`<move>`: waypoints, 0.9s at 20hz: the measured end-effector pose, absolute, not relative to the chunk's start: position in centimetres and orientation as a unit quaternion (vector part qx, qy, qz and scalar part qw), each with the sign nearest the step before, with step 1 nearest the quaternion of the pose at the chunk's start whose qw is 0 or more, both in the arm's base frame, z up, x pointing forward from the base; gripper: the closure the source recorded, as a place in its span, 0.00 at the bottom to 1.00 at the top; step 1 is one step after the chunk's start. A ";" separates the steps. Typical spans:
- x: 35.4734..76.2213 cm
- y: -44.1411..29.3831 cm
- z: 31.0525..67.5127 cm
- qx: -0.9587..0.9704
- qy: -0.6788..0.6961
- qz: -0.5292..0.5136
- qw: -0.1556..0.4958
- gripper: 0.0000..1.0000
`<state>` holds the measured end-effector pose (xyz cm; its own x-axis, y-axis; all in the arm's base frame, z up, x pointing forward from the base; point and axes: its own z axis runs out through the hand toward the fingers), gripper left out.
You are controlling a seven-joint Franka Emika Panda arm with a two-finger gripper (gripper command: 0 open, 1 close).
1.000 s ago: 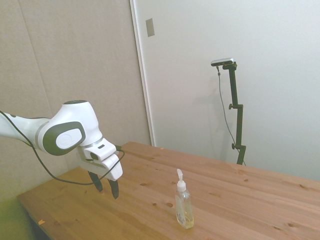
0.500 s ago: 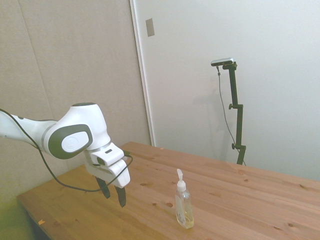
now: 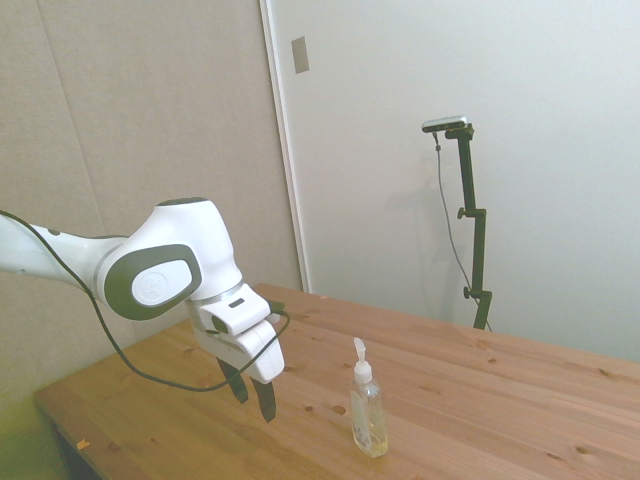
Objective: Knock down the sanitizer
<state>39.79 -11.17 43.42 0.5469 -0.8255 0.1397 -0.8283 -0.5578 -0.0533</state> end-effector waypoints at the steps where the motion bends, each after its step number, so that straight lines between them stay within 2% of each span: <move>1: 39.7 -11.8 43.5 0.877 -0.474 0.075 0.012 1.00; 10: 40.6 -16.2 43.8 0.861 -0.500 0.085 0.025 1.00; 18: 41.5 -20.2 42.5 0.846 -0.526 0.088 0.029 1.00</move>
<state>41.49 -20.17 42.47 0.4322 -0.8839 0.1790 -0.8941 -0.4458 -0.0426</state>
